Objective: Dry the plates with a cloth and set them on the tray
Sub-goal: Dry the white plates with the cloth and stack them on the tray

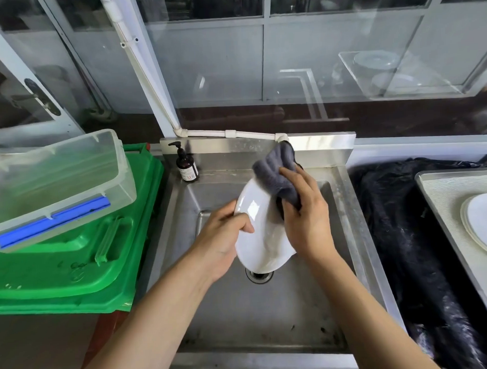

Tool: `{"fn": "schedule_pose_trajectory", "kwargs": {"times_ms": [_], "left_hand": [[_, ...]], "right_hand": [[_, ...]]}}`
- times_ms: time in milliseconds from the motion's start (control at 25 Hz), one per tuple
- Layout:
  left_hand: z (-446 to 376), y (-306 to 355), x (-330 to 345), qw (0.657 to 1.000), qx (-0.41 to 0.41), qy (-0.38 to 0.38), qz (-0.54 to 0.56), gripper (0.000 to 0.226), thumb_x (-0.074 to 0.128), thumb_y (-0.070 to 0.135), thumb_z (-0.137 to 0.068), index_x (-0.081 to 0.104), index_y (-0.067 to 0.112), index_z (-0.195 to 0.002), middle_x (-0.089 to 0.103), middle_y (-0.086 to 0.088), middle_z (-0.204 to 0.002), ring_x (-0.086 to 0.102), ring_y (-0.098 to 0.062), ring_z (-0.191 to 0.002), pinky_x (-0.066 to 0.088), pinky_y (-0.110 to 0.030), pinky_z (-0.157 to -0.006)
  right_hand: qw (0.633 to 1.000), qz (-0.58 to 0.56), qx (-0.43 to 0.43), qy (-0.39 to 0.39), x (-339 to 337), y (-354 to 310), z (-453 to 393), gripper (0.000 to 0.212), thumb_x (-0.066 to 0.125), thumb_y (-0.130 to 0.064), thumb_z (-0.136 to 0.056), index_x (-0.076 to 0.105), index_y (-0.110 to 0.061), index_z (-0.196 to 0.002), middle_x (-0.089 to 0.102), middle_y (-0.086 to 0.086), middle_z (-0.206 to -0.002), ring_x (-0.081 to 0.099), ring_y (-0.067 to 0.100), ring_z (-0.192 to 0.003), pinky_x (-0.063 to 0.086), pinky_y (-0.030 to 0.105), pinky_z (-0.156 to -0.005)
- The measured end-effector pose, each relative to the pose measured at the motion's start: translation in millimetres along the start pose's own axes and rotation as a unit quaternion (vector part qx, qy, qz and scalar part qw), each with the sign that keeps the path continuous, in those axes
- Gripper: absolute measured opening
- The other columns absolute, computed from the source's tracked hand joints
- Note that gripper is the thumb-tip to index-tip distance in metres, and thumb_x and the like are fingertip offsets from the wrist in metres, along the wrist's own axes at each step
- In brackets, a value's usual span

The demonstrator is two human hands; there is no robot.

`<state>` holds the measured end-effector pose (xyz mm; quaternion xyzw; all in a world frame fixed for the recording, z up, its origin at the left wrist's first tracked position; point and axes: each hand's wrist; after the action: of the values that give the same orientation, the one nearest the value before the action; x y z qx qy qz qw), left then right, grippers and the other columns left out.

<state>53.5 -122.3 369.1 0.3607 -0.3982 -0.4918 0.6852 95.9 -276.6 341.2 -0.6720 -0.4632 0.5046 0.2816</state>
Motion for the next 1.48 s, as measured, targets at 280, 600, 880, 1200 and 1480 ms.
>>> {"fn": "schedule_pose_trajectory", "kwargs": {"times_ms": [280, 600, 880, 1200, 1480], "left_hand": [[-0.4, 8.4, 7.1, 0.998, 0.01, 0.04, 0.054, 0.038, 0.04, -0.021, -0.075, 0.066, 0.005, -0.084, 0.064, -0.017, -0.085, 0.061, -0.03, -0.087, 0.048, -0.04, -0.084], [-13.6, 16.0, 10.3, 0.985, 0.018, 0.038, 0.167, 0.036, 0.043, -0.012, -0.091, 0.074, 0.008, -0.092, 0.075, -0.016, -0.09, 0.072, -0.026, -0.081, 0.06, -0.035, -0.075], [-14.4, 26.0, 6.7, 0.979, 0.008, 0.07, 0.193, 0.044, 0.045, -0.007, -0.079, 0.073, 0.022, -0.064, 0.073, -0.014, -0.074, 0.07, -0.025, -0.059, 0.058, -0.032, -0.053], [-8.8, 31.5, -6.6, 0.966, 0.024, 0.036, 0.254, 0.051, 0.044, -0.011, -0.076, 0.061, 0.015, -0.116, 0.074, -0.013, -0.112, 0.069, -0.033, -0.106, 0.055, -0.051, -0.094], [0.7, 13.1, 1.8, 0.96, 0.009, -0.001, 0.28, 0.055, 0.047, -0.009, -0.075, 0.06, 0.018, -0.121, 0.068, -0.012, -0.127, 0.062, -0.032, -0.122, 0.044, -0.056, -0.108]], "right_hand": [[0.997, -0.015, -0.07, -0.034, 14.9, -15.2, 11.1, 0.052, 0.061, 0.0, -0.085, 0.067, -0.018, -0.134, 0.046, 0.004, -0.155, 0.039, 0.015, -0.146, 0.032, 0.031, -0.121], [0.999, -0.018, -0.026, 0.039, 22.9, -9.4, 54.3, 0.055, 0.056, 0.004, -0.085, 0.066, -0.02, -0.132, 0.051, 0.001, -0.151, 0.045, 0.013, -0.141, 0.036, 0.034, -0.117], [0.99, 0.061, -0.123, 0.04, 35.9, -7.5, 82.5, 0.049, 0.054, -0.002, -0.092, 0.065, -0.018, -0.137, 0.039, 0.008, -0.158, 0.021, 0.005, -0.152, 0.031, 0.036, -0.121], [0.992, -0.054, 0.016, 0.109, 29.1, 20.3, 93.3, 0.06, 0.052, 0.001, -0.088, 0.061, -0.031, -0.138, 0.049, 0.001, -0.154, 0.046, 0.014, -0.142, 0.039, 0.024, -0.114], [0.775, -0.411, 0.417, 0.237, 0.7, -0.8, 33.1, 0.028, 0.057, -0.018, -0.091, 0.071, -0.026, -0.114, 0.075, -0.009, -0.091, 0.07, 0.007, -0.082, 0.055, 0.022, -0.063]]}}
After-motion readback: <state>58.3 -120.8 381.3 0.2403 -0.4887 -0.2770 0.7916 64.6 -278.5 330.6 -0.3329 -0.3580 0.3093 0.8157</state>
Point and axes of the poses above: each hand's wrist, its own z-axis away from the middle knuckle, its own x-axis out of the palm, y = z × x
